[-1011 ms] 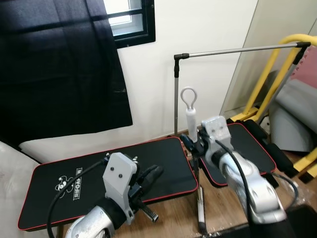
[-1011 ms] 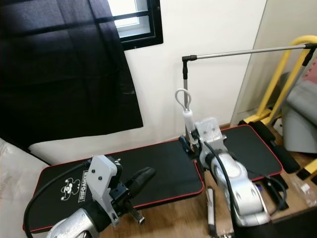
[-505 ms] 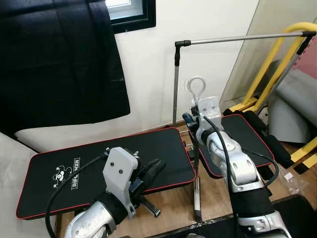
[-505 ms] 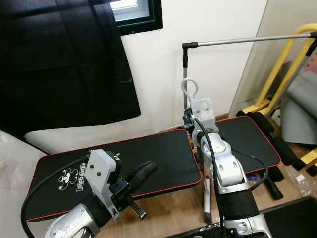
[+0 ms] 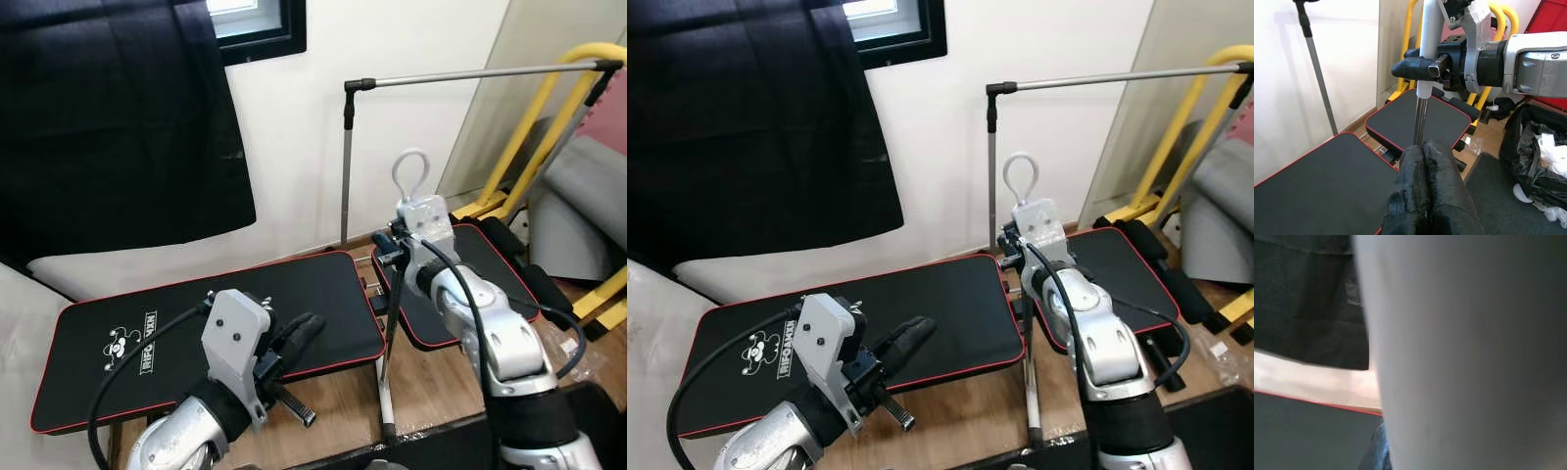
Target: Sweep floor
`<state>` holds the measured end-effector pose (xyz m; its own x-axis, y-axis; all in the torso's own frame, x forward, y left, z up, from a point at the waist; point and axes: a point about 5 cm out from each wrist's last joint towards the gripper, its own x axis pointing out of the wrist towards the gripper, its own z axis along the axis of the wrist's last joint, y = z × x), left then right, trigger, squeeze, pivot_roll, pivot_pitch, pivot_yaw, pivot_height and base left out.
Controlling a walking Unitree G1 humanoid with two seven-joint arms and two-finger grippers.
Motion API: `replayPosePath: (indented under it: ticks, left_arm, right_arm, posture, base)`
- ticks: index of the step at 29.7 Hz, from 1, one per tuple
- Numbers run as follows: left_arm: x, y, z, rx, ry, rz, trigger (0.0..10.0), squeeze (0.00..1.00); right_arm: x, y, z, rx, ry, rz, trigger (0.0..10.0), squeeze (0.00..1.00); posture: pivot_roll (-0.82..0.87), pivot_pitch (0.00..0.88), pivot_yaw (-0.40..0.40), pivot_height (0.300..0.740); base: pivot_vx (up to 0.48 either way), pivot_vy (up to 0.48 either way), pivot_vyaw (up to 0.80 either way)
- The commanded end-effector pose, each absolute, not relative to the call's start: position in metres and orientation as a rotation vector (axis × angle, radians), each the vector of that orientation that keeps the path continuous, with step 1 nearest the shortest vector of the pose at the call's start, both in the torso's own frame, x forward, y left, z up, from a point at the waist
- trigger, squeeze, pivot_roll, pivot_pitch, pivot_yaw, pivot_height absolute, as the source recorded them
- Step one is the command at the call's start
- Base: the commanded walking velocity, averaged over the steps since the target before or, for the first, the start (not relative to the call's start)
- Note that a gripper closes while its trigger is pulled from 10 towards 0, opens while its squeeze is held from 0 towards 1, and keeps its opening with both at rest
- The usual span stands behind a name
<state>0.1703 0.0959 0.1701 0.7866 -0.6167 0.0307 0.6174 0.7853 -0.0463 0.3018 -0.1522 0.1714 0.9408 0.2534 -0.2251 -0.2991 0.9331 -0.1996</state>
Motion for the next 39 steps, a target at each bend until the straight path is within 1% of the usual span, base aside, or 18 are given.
replayPosePath:
  ticks: [1, 2, 3, 5, 7, 14, 16, 17, 18, 20, 21, 25, 28, 32, 39]
  left_arm:
    - [0.170, 0.098, 0.166, -0.063, 0.004, -0.663, 10.0, 0.00]
    - [0.171, 0.099, 0.166, -0.063, 0.005, -0.663, 10.0, 0.00]
    - [0.171, 0.099, 0.166, -0.063, 0.005, -0.663, 10.0, 0.00]
    - [0.172, 0.100, 0.165, -0.064, 0.006, -0.664, 10.0, 0.00]
    - [0.173, 0.101, 0.165, -0.063, 0.007, -0.666, 10.0, 0.00]
    - [0.176, 0.103, 0.163, -0.057, 0.009, -0.662, 10.0, 0.00]
    - [0.177, 0.104, 0.163, -0.055, 0.010, -0.658, 10.0, 0.00]
    - [0.177, 0.104, 0.163, -0.055, 0.010, -0.658, 10.0, 0.00]
    - [0.177, 0.104, 0.163, -0.053, 0.011, -0.656, 10.0, 0.00]
    - [0.177, 0.104, 0.162, -0.051, 0.012, -0.654, 10.0, 0.00]
    - [0.178, 0.105, 0.162, -0.051, 0.011, -0.653, 10.0, 0.00]
    - [0.180, 0.107, 0.164, -0.061, 0.005, -0.630, 10.0, 0.00]
    - [0.181, 0.107, 0.164, -0.063, 0.004, -0.627, 10.0, 0.00]
    - [0.185, 0.107, 0.166, -0.073, -0.022, -0.602, 10.0, 0.00]
    - [0.187, 0.109, 0.168, -0.097, -0.044, -0.593, 10.0, 0.00]
  right_arm:
    - [0.297, -0.152, 0.181, -0.259, 0.185, 0.351, 0.0, 0.00]
    - [0.296, -0.161, 0.188, -0.290, 0.184, 0.366, 0.0, 0.00]
    - [0.296, -0.161, 0.188, -0.290, 0.184, 0.366, 0.0, 0.00]
    - [0.293, -0.171, 0.197, -0.326, 0.187, 0.383, 0.0, 0.00]
    - [0.290, -0.173, 0.197, -0.332, 0.193, 0.390, 0.0, 0.00]
    - [0.281, -0.162, 0.191, -0.316, 0.222, 0.432, 0.0, 0.00]
    - [0.274, -0.154, 0.184, -0.317, 0.270, 0.508, 0.0, 0.00]
    - [0.274, -0.154, 0.184, -0.317, 0.270, 0.508, 0.0, 0.00]
    - [0.271, -0.153, 0.183, -0.331, 0.288, 0.543, 0.5, 0.00]
    - [0.269, -0.153, 0.182, -0.341, 0.301, 0.566, 0.5, 0.00]
    - [0.268, -0.155, 0.182, -0.352, 0.310, 0.577, 10.0, 0.00]
    - [0.269, -0.164, 0.185, -0.399, 0.313, 0.584, 10.0, 0.00]
    - [0.270, -0.165, 0.186, -0.407, 0.311, 0.584, 10.0, 0.00]
    - [0.268, -0.154, 0.194, -0.424, 0.211, 0.694, 10.0, 0.00]
    - [0.262, -0.142, 0.194, -0.364, 0.176, 0.778, 10.0, 0.00]
  posture:
    - [-0.08, 0.096, -0.012, 0.740]
    - [-0.09, 0.092, -0.006, 0.740]
    - [-0.09, 0.092, -0.006, 0.740]
    - [-0.09, 0.089, 0.000, 0.740]
    - [-0.09, 0.084, 0.003, 0.740]
    - [-0.08, 0.074, 0.004, 0.740]
    - [-0.08, 0.068, 0.005, 0.740]
    - [-0.08, 0.068, 0.005, 0.740]
    - [-0.08, 0.067, 0.006, 0.740]
    - [-0.08, 0.066, 0.006, 0.740]
    - [-0.08, 0.063, 0.007, 0.740]
    - [-0.09, 0.056, 0.008, 0.740]
    - [-0.09, 0.056, 0.008, 0.740]
    - [-0.11, 0.039, 0.001, 0.740]
    - [-0.11, 0.028, 0.009, 0.740]
  base:
    - [0.000, 0.000, 0.00]
    - [0.000, 0.000, 0.00]
    - [0.000, 0.000, 0.00]
    - [0.000, 0.000, 0.00]
    - [0.000, 0.000, 0.00]
    - [0.000, 0.000, 0.00]
    - [0.000, 0.000, 0.00]
    - [0.000, 0.000, 0.00]
    - [0.000, 0.000, 0.00]
    - [0.000, 0.000, 0.00]
    - [0.000, 0.000, 0.00]
    - [0.000, 0.000, 0.00]
    - [0.000, 0.000, 0.00]
    - [0.000, 0.000, 0.00]
    - [0.000, 0.000, 0.00]
